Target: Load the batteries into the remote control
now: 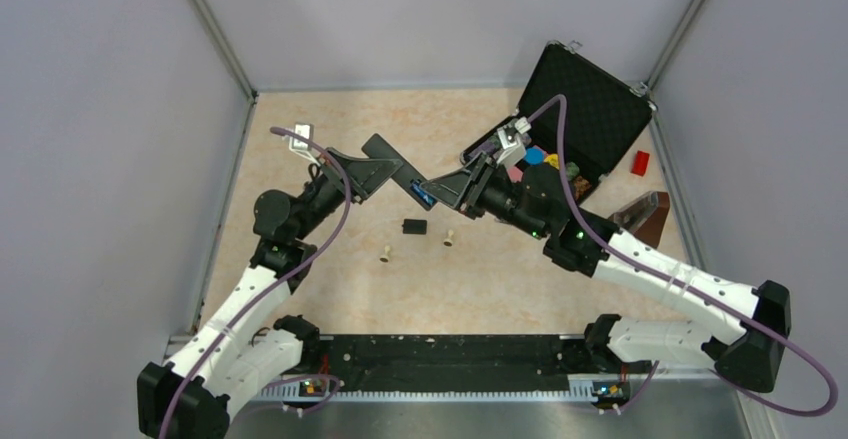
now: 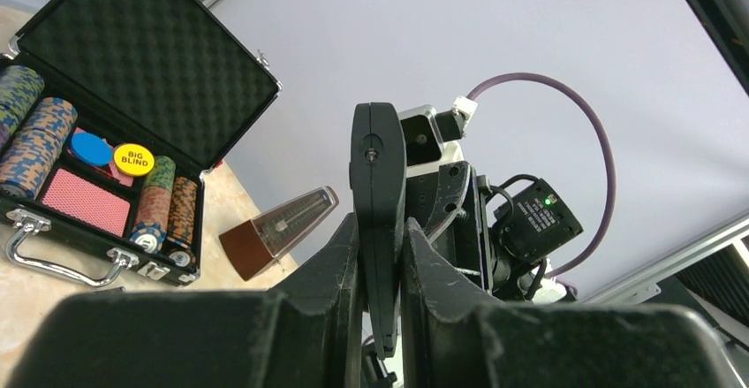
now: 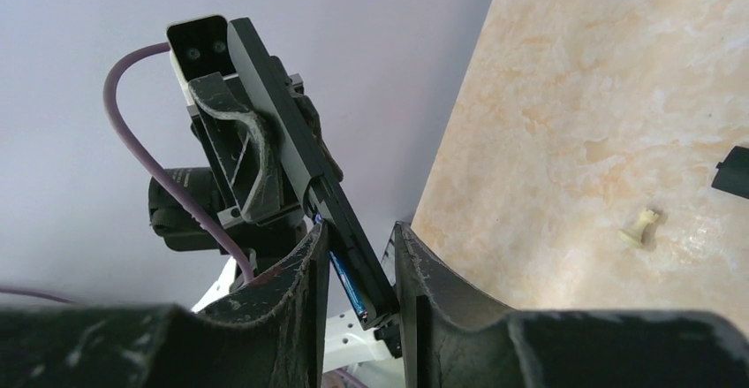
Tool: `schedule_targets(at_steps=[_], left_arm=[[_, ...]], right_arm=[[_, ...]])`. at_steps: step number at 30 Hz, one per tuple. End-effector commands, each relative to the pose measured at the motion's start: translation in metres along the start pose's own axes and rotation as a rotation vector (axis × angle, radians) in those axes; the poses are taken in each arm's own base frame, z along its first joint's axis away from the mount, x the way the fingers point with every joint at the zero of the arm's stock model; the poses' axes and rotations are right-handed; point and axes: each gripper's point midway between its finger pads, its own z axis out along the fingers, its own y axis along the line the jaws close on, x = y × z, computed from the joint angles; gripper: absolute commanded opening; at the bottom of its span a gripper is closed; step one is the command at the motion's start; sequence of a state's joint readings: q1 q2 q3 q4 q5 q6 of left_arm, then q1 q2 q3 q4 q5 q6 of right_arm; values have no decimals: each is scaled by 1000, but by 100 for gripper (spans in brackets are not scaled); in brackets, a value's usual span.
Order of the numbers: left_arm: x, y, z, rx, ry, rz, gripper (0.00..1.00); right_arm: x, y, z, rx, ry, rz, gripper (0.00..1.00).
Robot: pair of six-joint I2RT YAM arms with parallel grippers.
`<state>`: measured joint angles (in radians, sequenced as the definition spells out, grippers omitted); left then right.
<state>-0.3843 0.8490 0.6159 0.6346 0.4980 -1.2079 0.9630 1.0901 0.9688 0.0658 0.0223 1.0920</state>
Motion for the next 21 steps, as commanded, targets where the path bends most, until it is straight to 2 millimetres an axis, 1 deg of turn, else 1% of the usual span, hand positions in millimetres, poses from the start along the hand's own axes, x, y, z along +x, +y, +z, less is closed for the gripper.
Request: schedule_targets(at_steps=[1,5,13,21], left_arm=[[-10,-29,-1,112,-53,31,0],[-14,-34,1,129,-69,19,0],[-16,-31,3,127,-78,0,0],[-15,-28,5,120,-70,-13,0]], right_arm=[[4,13,4,-52,36,-39,19],[7,16,7,-72,55,-56,17],[18,18,12,-103,115,-100,16],[26,11,13,-90,151,-139,16]])
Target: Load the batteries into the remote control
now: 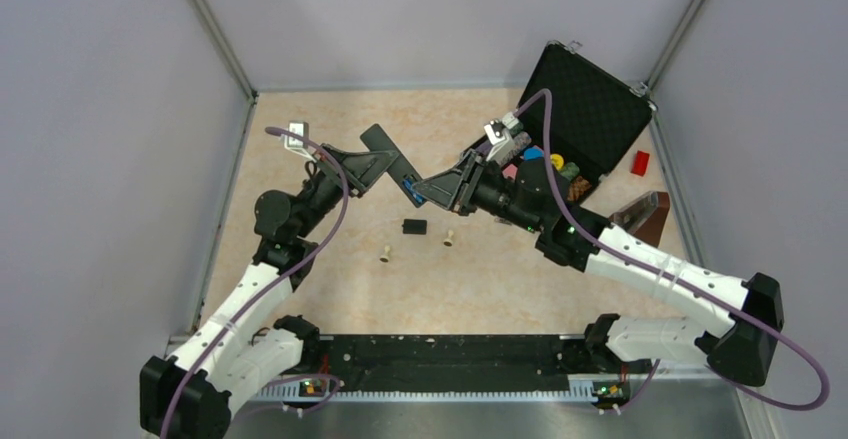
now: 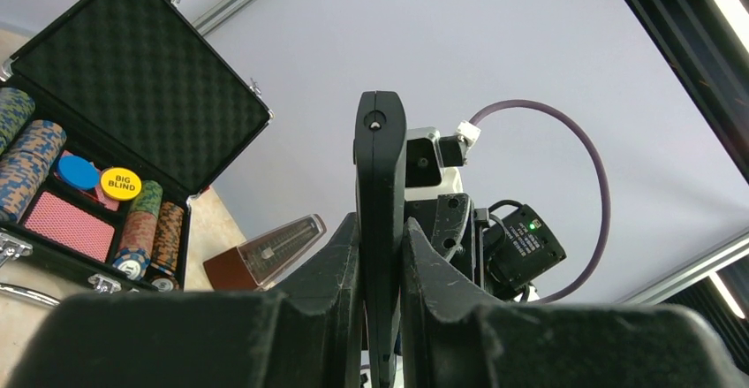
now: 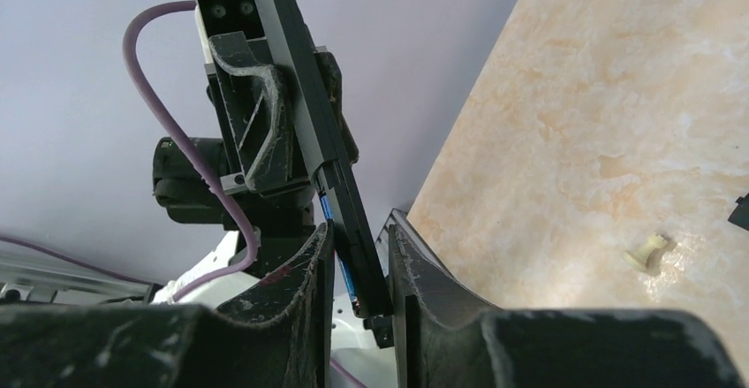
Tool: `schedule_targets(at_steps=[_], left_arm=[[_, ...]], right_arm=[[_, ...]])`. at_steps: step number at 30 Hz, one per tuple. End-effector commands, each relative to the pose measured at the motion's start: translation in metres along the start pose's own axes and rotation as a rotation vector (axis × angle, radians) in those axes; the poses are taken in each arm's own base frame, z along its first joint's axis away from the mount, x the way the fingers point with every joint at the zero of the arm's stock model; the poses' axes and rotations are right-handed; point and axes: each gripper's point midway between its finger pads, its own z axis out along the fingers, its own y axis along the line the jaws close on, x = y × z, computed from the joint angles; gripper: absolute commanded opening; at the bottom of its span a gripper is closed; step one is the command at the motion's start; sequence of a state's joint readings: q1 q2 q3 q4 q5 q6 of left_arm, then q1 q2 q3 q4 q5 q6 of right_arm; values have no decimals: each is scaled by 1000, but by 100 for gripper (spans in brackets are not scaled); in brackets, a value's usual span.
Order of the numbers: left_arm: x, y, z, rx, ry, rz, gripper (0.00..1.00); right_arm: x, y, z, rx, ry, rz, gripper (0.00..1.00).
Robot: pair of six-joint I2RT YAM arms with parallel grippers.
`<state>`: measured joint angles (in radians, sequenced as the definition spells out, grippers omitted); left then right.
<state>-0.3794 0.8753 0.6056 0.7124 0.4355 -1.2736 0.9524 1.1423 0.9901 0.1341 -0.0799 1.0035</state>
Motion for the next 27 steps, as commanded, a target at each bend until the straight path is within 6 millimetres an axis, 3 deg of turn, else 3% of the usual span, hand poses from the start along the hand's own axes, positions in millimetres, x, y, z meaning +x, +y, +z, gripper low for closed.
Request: schedule_targets(at_steps=[1,6,9,16,18,24,27], left_arm=[[1,-28,1,108,9,27,0],[1,-27,-1,100,5,38,0],[1,-25,-2,87,2,53,0],[1,-14,-5,35,-1,94,0],[1,-10,-6,20,-3,106,0],[5,0,-8,-14,9,141,0],[9,13,-11,-61,29,158,0]], right_arm=[[17,1,4,-8,92,-46,16],[13,-1,3,18,72,-29,18],[9,1,0,31,60,-20,26],[-6,10,-17,17,-3,-27,71],[-10,11,-23,19,-25,-38,80],[-22,-5,-44,96,-52,-62,86],[-30,-29,-57,197,-74,-73,84]])
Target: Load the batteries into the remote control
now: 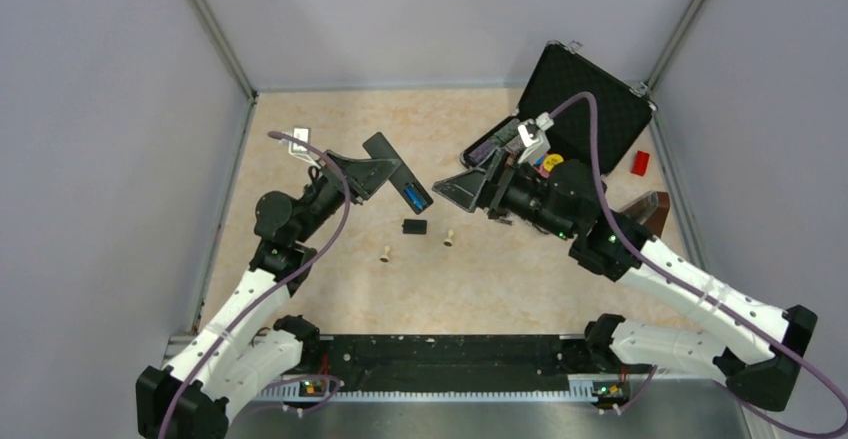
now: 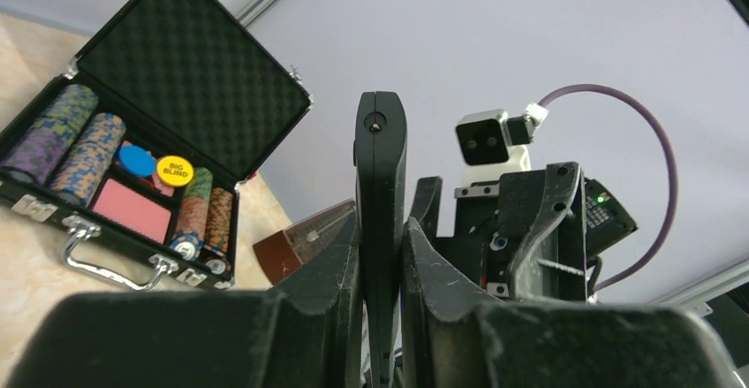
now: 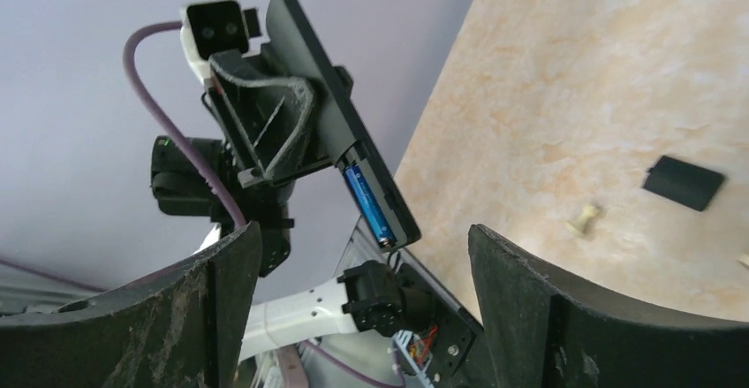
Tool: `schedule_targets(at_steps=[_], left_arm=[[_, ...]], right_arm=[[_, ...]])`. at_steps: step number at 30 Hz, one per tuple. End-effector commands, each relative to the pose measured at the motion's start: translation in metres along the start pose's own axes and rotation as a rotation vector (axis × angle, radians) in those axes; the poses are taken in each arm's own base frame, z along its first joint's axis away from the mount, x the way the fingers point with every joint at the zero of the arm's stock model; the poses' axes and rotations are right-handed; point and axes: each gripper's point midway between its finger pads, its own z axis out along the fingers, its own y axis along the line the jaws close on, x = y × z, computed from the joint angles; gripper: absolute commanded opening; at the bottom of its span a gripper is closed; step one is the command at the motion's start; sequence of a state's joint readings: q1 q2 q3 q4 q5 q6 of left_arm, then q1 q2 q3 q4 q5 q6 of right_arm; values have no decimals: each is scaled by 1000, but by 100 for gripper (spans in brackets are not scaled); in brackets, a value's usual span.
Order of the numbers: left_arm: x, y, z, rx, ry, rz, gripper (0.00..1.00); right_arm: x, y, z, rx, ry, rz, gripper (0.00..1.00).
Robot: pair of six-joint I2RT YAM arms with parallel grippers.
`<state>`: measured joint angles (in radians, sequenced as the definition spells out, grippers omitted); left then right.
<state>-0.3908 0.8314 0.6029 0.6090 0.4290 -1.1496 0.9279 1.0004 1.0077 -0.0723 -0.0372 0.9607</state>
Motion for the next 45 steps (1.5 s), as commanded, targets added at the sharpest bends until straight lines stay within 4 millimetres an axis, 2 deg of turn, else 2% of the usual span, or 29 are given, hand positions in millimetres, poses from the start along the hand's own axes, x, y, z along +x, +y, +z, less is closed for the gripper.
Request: schedule_targets(at_steps=[1,4,8,12,14,18,24,29,37,45], left_arm=[[6,9,-6,-31,17,70,0],[16,30,-10,-110,59,70,0],[31,54,-17,-203,124,59,0],[38,68,-22,-255,147,63,0],[38,74,-24,-282,148,75,0],[38,80,-27,-310,148,100,0],[38,87,-29,-348,168,121,0],[40,91,-32,-369,178,131,0],[39,93,-32,-380,191,146,0],[40,92,-32,-375,205,144,0]], right_arm=[[-16,-45,-20,187,-49,-42,83],[-22,-105,-37,443,-40,-88,77],[-11,-183,-62,774,50,-203,66],[5,-240,-68,981,131,-278,62],[11,-256,-62,1019,145,-289,56],[14,-280,-41,1064,143,-305,40],[8,-316,-21,1165,129,-336,28],[3,-346,-12,1199,166,-326,22],[-3,-356,10,1190,173,-332,18],[12,-376,12,1213,216,-304,14]])
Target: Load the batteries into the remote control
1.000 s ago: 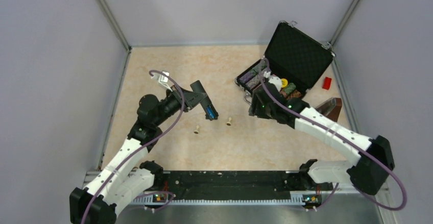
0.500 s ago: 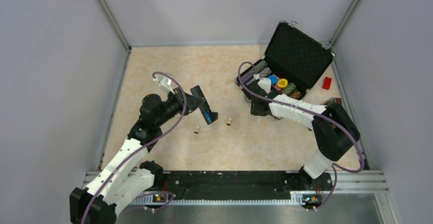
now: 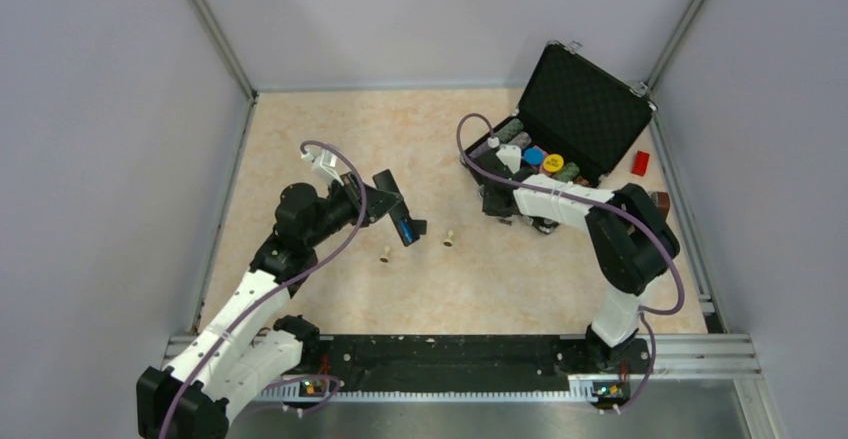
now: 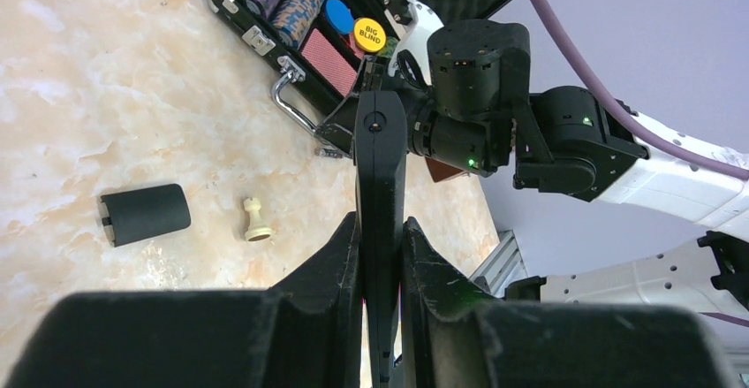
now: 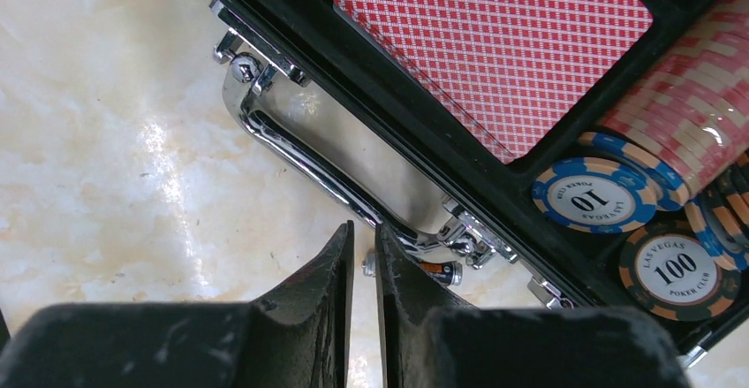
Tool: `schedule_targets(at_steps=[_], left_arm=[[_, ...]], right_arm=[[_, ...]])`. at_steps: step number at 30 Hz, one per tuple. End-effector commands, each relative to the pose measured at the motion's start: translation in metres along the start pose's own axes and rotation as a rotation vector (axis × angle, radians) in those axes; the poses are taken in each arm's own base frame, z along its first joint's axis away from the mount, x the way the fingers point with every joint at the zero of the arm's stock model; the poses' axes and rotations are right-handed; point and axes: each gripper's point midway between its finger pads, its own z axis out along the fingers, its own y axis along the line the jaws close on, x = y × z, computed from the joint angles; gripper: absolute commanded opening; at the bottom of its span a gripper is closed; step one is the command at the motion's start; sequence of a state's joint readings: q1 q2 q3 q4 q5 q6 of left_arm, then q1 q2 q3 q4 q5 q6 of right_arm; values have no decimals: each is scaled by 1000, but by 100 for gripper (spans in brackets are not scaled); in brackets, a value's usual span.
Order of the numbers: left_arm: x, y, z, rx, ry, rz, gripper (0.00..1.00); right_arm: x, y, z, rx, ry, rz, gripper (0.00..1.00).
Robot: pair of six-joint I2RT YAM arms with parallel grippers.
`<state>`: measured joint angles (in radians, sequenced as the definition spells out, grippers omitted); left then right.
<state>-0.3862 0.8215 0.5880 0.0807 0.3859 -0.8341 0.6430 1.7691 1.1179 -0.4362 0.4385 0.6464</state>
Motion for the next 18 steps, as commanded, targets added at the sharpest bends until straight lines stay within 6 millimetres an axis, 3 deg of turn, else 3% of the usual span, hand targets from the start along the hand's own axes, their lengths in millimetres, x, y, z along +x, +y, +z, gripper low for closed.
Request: schedule_targets(at_steps=[1,11,18], left_arm=[[-17,-19,-1,54,-36,46,0],[-15,-19,-1,62,-33,34,0],[-15,-20,-1,68,-35,28,0]], right_arm=[[-7,5,6,-20,-7,16,13],[13,-4,20,-15,37,-39,12],[26,-10,19,-16,69,-34,11]])
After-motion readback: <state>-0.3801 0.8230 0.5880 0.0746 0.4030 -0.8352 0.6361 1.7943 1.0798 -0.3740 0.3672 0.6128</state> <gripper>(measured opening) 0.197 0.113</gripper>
